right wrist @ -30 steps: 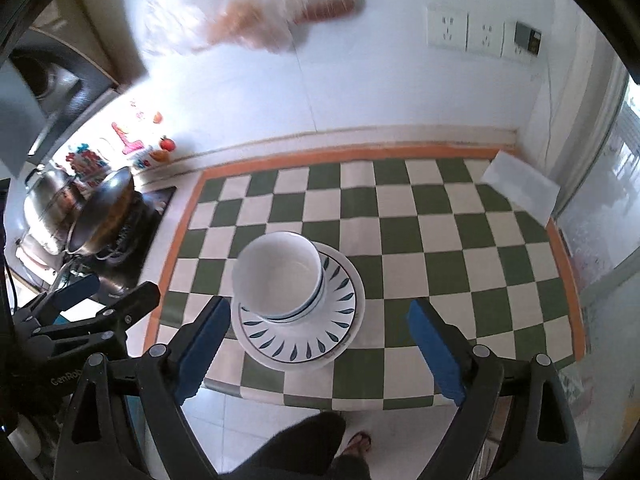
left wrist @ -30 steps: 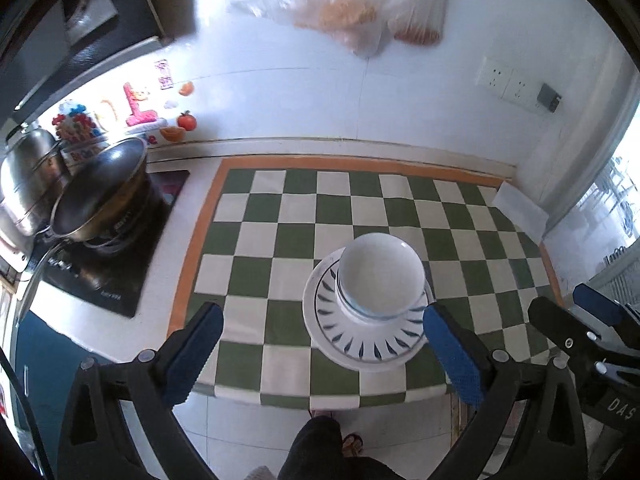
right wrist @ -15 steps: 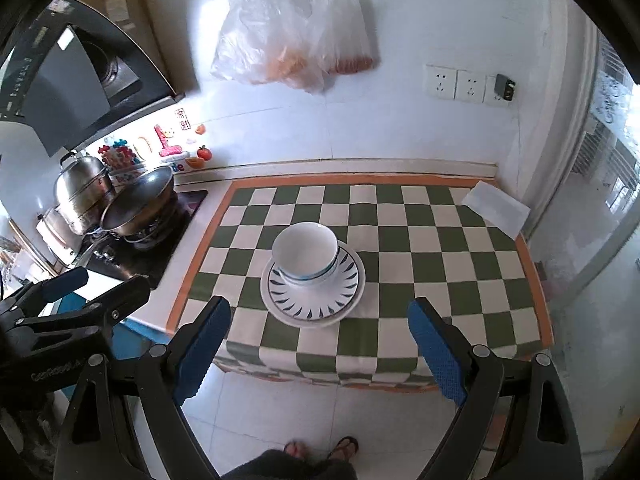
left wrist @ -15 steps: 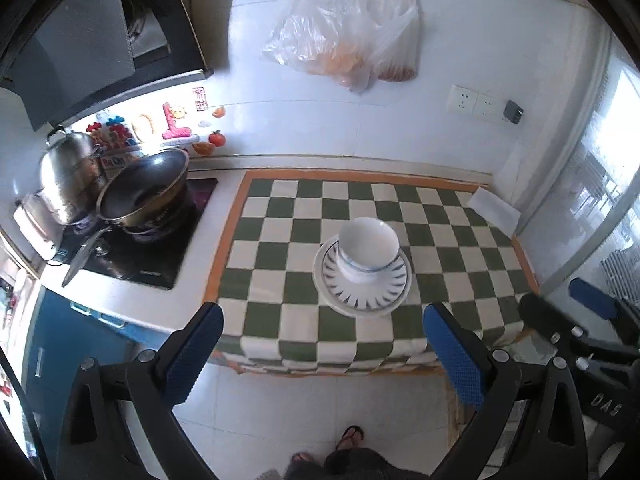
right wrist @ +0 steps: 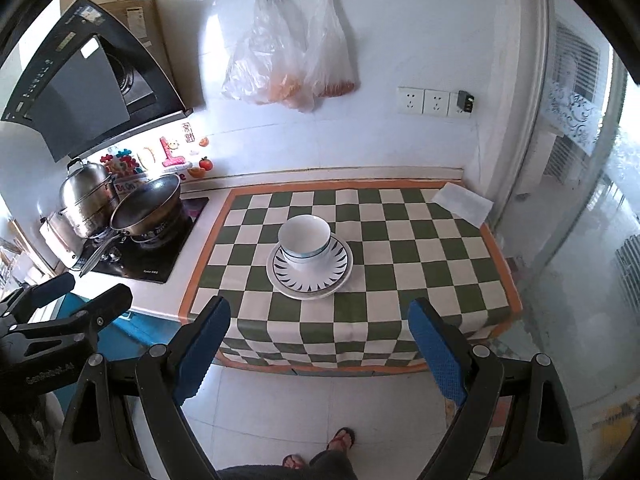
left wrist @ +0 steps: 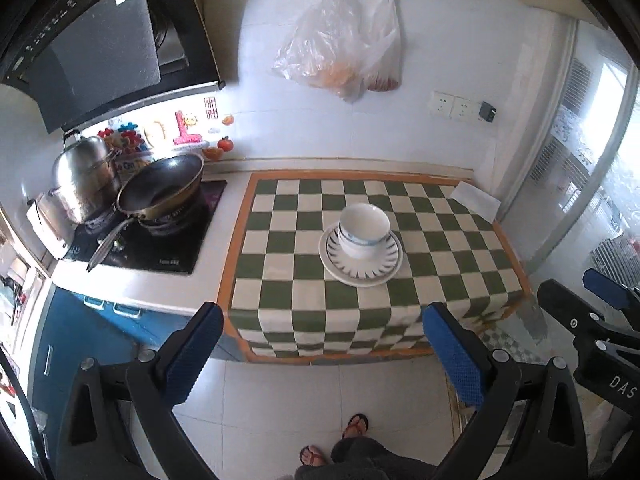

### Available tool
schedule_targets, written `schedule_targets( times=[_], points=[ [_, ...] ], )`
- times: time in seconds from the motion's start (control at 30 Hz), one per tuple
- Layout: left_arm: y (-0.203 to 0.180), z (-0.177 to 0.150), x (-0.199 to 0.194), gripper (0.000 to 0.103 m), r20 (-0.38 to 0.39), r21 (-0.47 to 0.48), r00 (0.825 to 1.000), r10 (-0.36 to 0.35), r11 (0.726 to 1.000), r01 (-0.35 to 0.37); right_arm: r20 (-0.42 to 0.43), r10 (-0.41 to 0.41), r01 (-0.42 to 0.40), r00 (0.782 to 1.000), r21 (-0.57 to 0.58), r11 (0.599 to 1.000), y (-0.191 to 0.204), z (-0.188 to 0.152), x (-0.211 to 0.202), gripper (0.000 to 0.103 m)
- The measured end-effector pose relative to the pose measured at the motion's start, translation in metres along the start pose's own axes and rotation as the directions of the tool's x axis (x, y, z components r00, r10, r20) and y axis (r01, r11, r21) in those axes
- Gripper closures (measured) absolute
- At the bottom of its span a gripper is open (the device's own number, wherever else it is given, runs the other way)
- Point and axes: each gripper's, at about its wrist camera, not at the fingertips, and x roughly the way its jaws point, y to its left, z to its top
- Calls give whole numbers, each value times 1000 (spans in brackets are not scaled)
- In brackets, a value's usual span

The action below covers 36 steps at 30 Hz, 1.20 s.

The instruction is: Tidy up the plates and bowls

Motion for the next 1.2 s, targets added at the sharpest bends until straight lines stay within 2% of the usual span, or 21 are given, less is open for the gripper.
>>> schedule_targets(
  times=[0.57,1.2],
  points=[
    [2,-30,-47,1,56,14,998,-1,1000,0,35,-34,34,999,-4,999,14,-30,-59,10],
    [2,-35,-55,1,69,20,998,-3,1000,2,51,-60,59,997,19,998,8,-33,-67,10]
  ],
)
